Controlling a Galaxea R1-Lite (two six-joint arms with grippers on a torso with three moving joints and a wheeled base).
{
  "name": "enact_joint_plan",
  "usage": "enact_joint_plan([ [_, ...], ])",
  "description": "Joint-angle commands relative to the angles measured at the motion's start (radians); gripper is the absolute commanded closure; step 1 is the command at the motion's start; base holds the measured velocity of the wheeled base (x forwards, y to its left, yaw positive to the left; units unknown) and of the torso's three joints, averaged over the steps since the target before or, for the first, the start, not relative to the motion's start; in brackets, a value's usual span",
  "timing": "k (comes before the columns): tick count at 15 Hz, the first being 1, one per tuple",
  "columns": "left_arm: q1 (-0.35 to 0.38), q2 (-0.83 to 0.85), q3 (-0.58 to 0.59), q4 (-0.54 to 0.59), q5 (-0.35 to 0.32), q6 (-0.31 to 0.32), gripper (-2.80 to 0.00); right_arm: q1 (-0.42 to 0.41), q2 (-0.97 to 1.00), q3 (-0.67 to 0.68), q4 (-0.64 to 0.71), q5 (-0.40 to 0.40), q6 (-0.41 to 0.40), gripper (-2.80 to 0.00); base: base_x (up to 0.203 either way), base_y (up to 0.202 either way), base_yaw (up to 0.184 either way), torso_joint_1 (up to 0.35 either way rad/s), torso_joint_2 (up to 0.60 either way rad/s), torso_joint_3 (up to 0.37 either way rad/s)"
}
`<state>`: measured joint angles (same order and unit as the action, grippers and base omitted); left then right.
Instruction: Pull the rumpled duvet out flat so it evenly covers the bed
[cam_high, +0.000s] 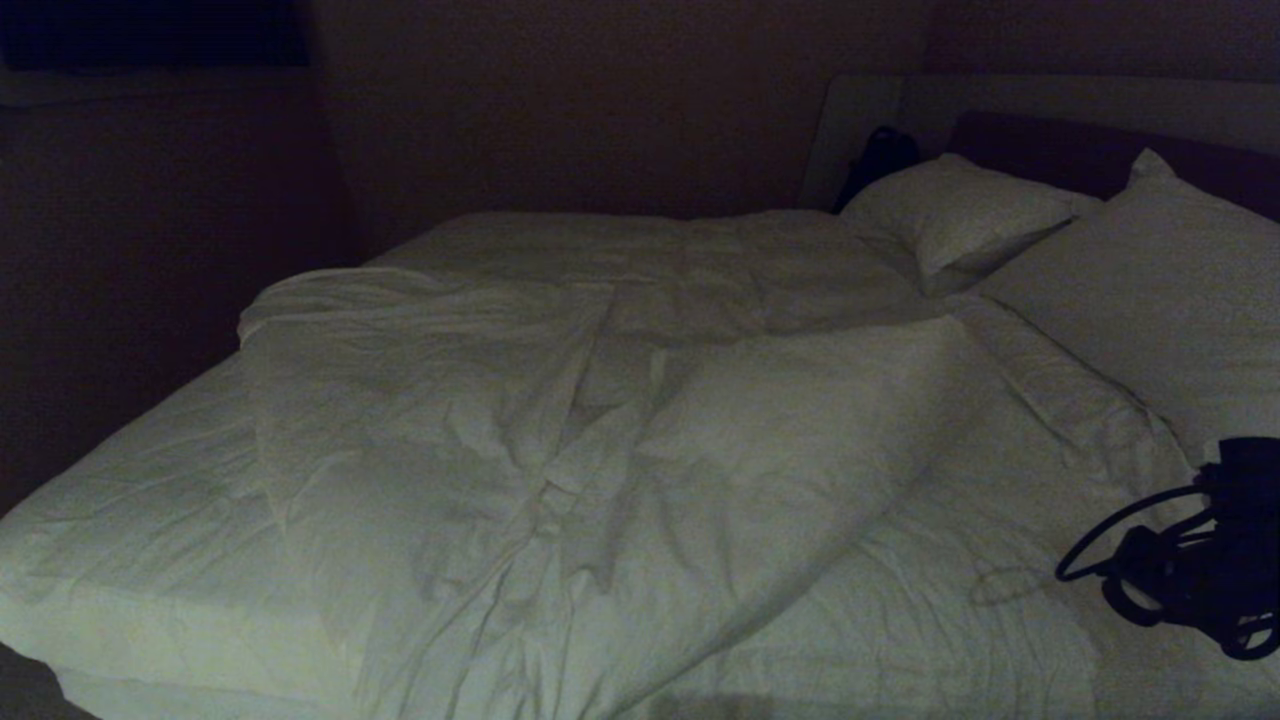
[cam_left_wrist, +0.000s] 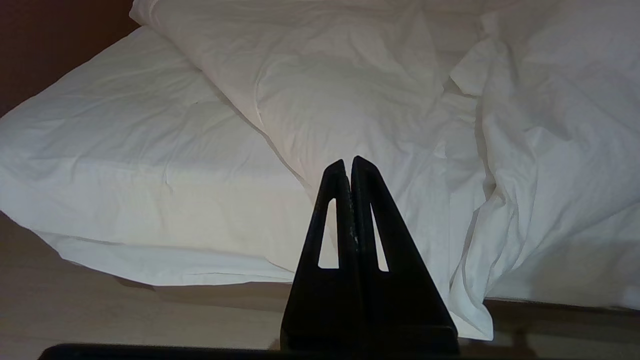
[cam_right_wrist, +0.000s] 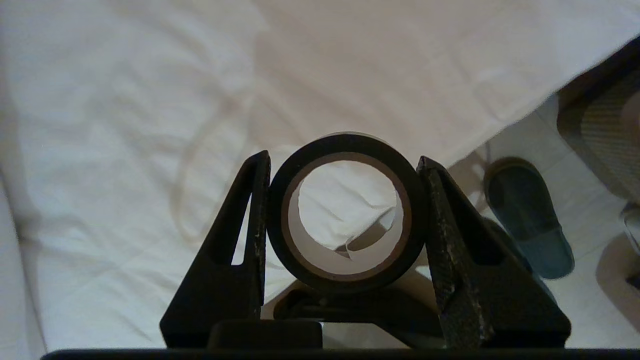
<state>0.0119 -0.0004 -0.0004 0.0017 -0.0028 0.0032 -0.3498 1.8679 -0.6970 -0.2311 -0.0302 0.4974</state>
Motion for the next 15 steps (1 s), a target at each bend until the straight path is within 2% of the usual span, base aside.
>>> enact_joint_plan([
  [1,0.000,0.000,-0.001,0.000,0.000,0.000,0.00,-0.014,0.007,0.001,0.001,0.001,0.003,0.00,0.000,0.000,0.000,0.000,0.00,0.000],
  [15,0.000,0.000,0.000,0.000,0.001,0.000,0.00,-0.066,0.008,0.040,-0.004,0.007,0.009,0.00,0.000,0.000,0.000,0.000,0.00,0.000],
])
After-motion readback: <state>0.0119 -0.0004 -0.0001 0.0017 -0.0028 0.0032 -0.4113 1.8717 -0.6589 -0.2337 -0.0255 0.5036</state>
